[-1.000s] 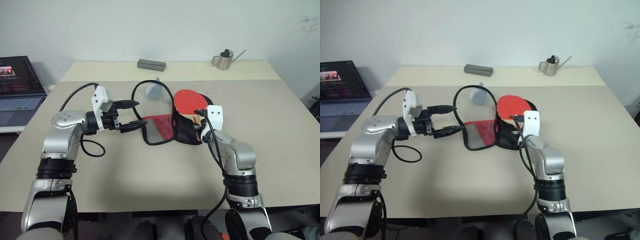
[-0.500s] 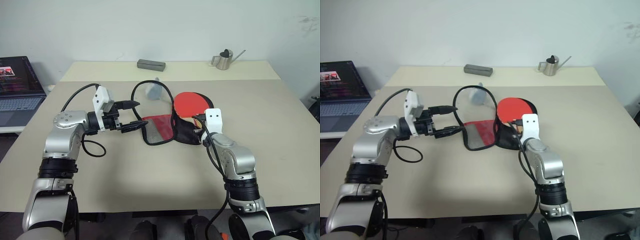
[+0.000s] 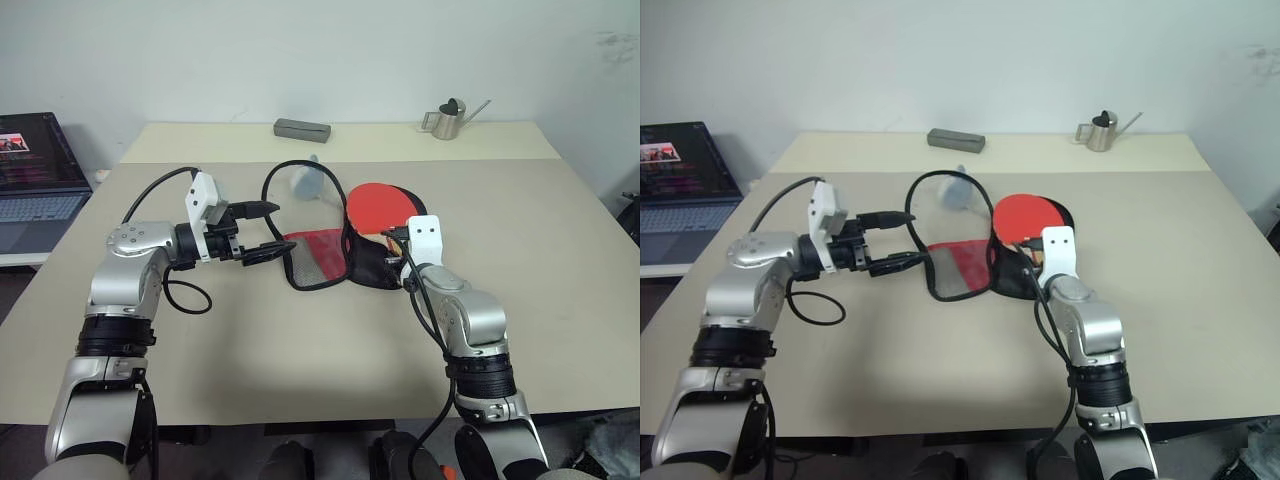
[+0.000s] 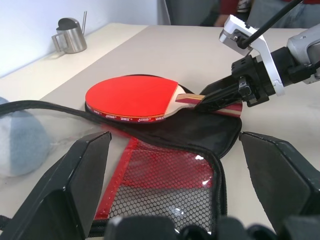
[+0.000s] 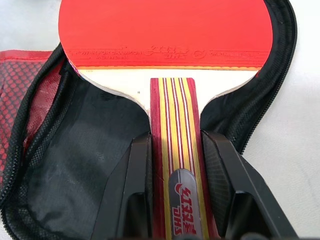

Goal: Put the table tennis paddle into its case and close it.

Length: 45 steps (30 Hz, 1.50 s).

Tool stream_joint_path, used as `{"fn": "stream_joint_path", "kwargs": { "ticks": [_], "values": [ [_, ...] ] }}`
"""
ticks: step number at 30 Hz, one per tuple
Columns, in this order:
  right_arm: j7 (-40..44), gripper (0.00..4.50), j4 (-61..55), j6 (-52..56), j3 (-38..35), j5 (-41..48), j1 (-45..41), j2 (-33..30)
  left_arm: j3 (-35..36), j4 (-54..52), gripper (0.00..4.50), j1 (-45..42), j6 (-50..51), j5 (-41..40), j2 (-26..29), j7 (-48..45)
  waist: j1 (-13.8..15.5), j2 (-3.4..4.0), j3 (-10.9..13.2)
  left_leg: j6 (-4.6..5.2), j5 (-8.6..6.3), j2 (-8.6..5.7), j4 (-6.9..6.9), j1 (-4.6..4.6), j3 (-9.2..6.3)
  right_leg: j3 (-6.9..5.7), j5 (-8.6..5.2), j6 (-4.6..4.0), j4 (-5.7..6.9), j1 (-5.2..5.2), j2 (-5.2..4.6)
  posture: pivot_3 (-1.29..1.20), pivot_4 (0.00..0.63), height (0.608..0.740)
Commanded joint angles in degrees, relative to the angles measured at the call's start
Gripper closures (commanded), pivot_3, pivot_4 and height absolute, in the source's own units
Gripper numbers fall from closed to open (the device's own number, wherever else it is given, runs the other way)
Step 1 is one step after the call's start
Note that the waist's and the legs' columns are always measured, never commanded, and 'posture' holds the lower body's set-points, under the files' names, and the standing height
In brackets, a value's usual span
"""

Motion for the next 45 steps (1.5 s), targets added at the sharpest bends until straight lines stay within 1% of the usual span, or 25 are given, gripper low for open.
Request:
{"fn": "stream_joint_path", "kwargs": {
  "ticks": [1,5,6,7,10,14,15,17,19,21,23,24,25,27,31,33,36,41,45],
  "values": [
    [0.66,3.42,-1.08,-2.24,-0.02,0.47,-1.96,0.7,0.65,-1.55,0.0,-1.05,-0.5,-0.23,0.11,0.13,0.0,0.0,0.0,0.0,0.0,0.0,0.0,0.0,0.0,0.0,0.0,0.0,0.0,0.0,0.0,0.0,0.15,0.74],
    [-0.06,3.42,-0.98,-2.57,-1.2,0.68,-2.22,1.63,0.66,-1.65,0.0,-1.03,-0.39,-0.27,0.13,0.19,-0.03,0.0,0.0,0.0,0.0,0.0,0.0,0.0,0.0,0.0,0.0,0.0,0.0,0.0,0.0,0.0,0.15,0.74],
    [-0.2,2.72,-1.01,-2.79,-1.39,0.61,-2.28,1.78,0.65,-1.64,0.0,-1.05,-0.39,-0.26,0.12,0.19,-0.04,0.0,0.0,0.0,0.0,0.0,0.0,0.0,0.0,0.0,0.0,0.0,0.0,0.0,0.0,0.0,0.15,0.74],
    [-0.34,2.58,-1.05,-2.98,-1.52,0.5,-2.35,1.89,0.65,-1.64,0.0,-1.07,-0.38,-0.26,0.11,0.19,-0.05,0.0,0.0,0.0,0.0,0.0,0.0,0.0,0.0,0.0,0.0,0.0,0.0,0.0,0.0,0.0,0.15,0.74],
    [-0.59,1.62,-1.16,-3.67,-1.78,0.34,-2.73,2.07,0.61,-1.55,0.0,-1.15,-0.4,-0.23,0.06,0.22,-0.06,0.0,0.0,0.0,0.0,0.0,0.0,0.0,0.0,0.0,0.0,0.0,0.0,0.0,0.0,0.0,0.15,0.74],
    [-0.85,0.22,-1.69,-3.93,-1.78,0.19,-2.85,2.12,0.55,-1.48,0.0,-1.21,-0.4,-0.19,0.05,0.18,-0.05,0.0,0.0,0.0,0.0,0.0,0.0,0.0,0.0,0.0,0.0,0.0,-0.01,0.01,0.0,0.0,0.15,0.74],
    [-0.69,0.02,-1.99,-3.78,-1.69,0.3,-2.86,2.17,0.54,-1.46,0.0,-1.22,-0.4,-0.18,0.06,0.17,-0.05,0.0,0.0,0.0,0.0,0.0,0.0,0.0,0.0,0.0,0.0,0.0,-0.01,0.01,0.0,0.0,0.15,0.74],
    [-0.11,0.02,-2.84,-3.76,-1.43,0.66,-2.96,2.17,0.52,-1.38,0.0,-1.29,-0.42,-0.14,0.07,0.15,-0.05,0.0,0.0,0.0,0.0,0.0,0.0,0.0,0.0,0.0,0.0,0.0,0.0,0.0,0.0,0.0,0.15,0.74],
    [0.65,0.02,-4.69,-4.45,-3.11,2.02,-4.38,1.94,0.5,-1.14,0.0,-1.56,-0.44,-0.11,-0.05,0.23,-0.05,0.0,0.0,0.0,0.0,0.0,0.0,0.01,0.0,0.0,0.0,0.0,0.0,0.0,0.0,0.0,0.15,0.74],
    [2.18,0.02,-6.38,-4.86,-4.86,3.57,-5.65,0.94,0.56,-1.2,0.0,-1.54,-0.4,-0.16,-0.04,0.23,-0.05,0.0,0.0,0.0,0.0,0.0,0.0,0.0,0.0,-0.01,0.0,0.0,0.01,0.0,0.0,0.0,0.15,0.74],
    [3.66,0.02,-8.15,-4.49,-5.95,4.17,-5.96,-1.53,0.7,-1.29,0.0,-1.41,-0.35,-0.2,0.04,0.25,-0.02,0.0,0.0,0.0,0.0,-0.01,0.0,0.0,0.0,-0.01,0.0,0.0,0.0,0.0,0.0,0.0,0.15,0.74],
    [4.82,0.39,-9.14,-3.6,-6.67,4.87,-5.75,-3.03,0.76,-1.32,0.0,-1.36,-0.3,-0.19,0.06,0.27,-0.01,0.0,0.0,0.0,0.0,-0.01,0.0,0.0,-0.01,-0.02,0.0,0.0,-0.01,0.01,0.0,0.0,0.15,0.74],
    [5.94,0.59,-10.08,-2.86,-7.21,5.51,-5.42,-4.48,0.81,-1.32,0.0,-1.34,-0.28,-0.19,0.07,0.3,0.01,0.0,0.0,0.0,0.0,-0.01,0.0,0.0,-0.01,-0.03,0.0,0.0,-0.02,0.01,0.0,0.0,0.15,0.74],
    [9.36,1.24,-12.05,-2.18,-7.18,6.78,-3.98,-8.45,0.88,-1.28,0.0,-1.28,-0.22,-0.21,0.11,0.34,0.24,0.0,0.0,0.01,-0.01,-0.01,0.0,-0.01,-0.03,-0.04,0.0,0.01,-0.03,0.03,0.0,0.0,0.15,0.74],
    [18.19,2.67,-16.15,0.65,-4.56,9.93,1.15,-17.65,1.03,-1.02,0.0,-1.36,-0.25,-0.28,0.05,0.5,0.42,0.0,0.0,0.02,-0.01,-0.02,0.0,-0.01,-0.03,-0.05,-0.01,0.01,-0.06,0.06,0.01,0.0,0.15,0.74],
    [23.75,3.35,-18.37,0.66,-2.76,11.21,4.95,-23.86,0.97,-0.92,0.0,-1.52,-0.23,-0.3,-0.09,0.49,0.41,-0.01,0.0,0.03,-0.01,-0.02,0.0,0.0,-0.02,-0.04,-0.01,0.01,-0.05,0.07,0.05,0.0,0.15,0.74],
    [28.35,4.43,-20.61,0.62,-1.52,12.85,8.9,-29.48,0.86,-0.84,0.0,-1.65,-0.19,-0.39,-0.26,0.34,0.39,-0.01,0.0,0.03,-0.02,-0.01,0.01,0.0,-0.02,-0.03,-0.01,0.02,-0.06,0.08,0.2,0.0,0.15,0.74],
    [31.58,4.48,-20.83,-1.86,0.31,12.5,11.99,-33.85,0.48,-0.15,0.0,-2.3,-0.43,-0.17,-0.77,0.12,0.21,-0.01,0.0,0.04,-0.02,0.02,0.03,0.04,-0.01,0.01,-0.01,0.02,-0.01,0.09,0.26,0.0,0.15,0.74],
    [31.98,4.48,-19.38,-4.71,2.34,10.82,12.48,-34.76,0.36,0.19,0.0,-2.69,-0.53,-0.08,-0.99,-0.13,0.27,-0.02,0.0,0.03,-0.02,0.02,0.05,0.04,-0.02,0.0,-0.01,0.02,-0.03,0.12,0.26,0.0,0.15,0.74]
  ]
}}
